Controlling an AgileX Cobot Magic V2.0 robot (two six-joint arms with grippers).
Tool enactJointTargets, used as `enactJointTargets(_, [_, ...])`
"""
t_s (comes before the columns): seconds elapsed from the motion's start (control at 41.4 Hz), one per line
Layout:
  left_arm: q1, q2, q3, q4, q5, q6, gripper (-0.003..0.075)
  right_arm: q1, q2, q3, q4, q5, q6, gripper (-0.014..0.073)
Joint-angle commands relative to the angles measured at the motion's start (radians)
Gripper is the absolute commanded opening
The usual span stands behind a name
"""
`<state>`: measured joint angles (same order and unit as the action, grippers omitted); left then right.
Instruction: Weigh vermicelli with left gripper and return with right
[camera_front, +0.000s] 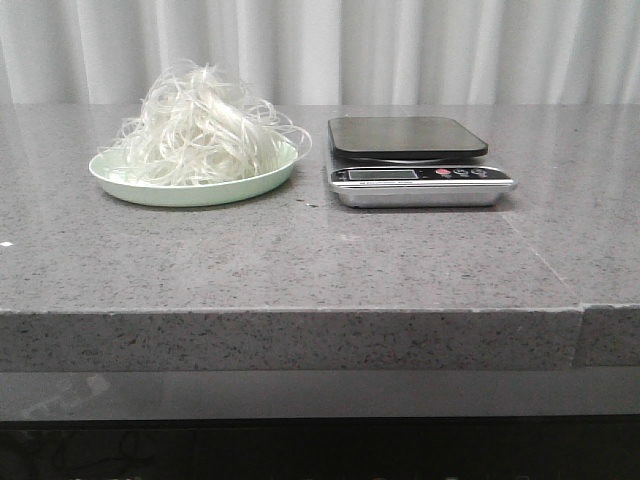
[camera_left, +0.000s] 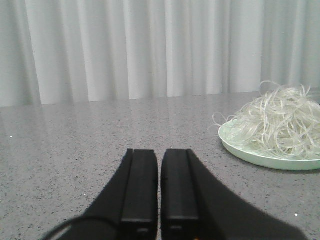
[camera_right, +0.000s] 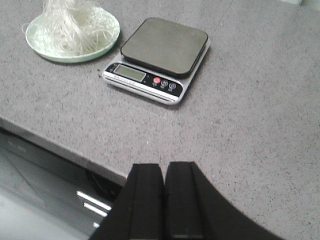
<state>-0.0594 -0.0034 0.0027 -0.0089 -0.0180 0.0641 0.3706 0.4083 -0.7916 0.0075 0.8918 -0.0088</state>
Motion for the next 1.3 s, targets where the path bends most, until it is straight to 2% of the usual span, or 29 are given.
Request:
enactJointTargets(0.0, [0.001,-0.021,0.006,-0.004,-0.082,-0.011,0.0145,-0.075,-0.049,0.051,-0.019,-0.203,-0.002,0.0160])
enactJointTargets(0.266, [0.001,-0.021,0.006,-0.004,-0.082,-0.011,0.0145,-0.310,-0.276,0.464,-0.020,-0.682,-0.002,0.0160])
enactJointTargets(0.362, [0.001,-0.021,0.006,-0.004,-0.082,-0.011,0.0145,-0.322,-0.333,0.609,-0.020,-0.816,-0.002,0.0160])
enactJointTargets(0.483, [0.001,-0.021,0.006,-0.004,-0.082,-0.011,0.0145,-0.322,-0.394,0.735,-0.018,-0.912,-0.002,0.0160])
enactJointTargets(0.604, [0.001,-0.021,0.006,-0.004,-0.082,-0.011,0.0145,-0.325,-0.437,0.814,-0.008,-0.949,-0.002,0.0160])
enactJointTargets(1.281, [0.001,-0.021,0.006,-0.004,-0.082,-0.011,0.0145,-0.342,-0.435,0.811,-0.001,-0.932,-0.002,0.0160])
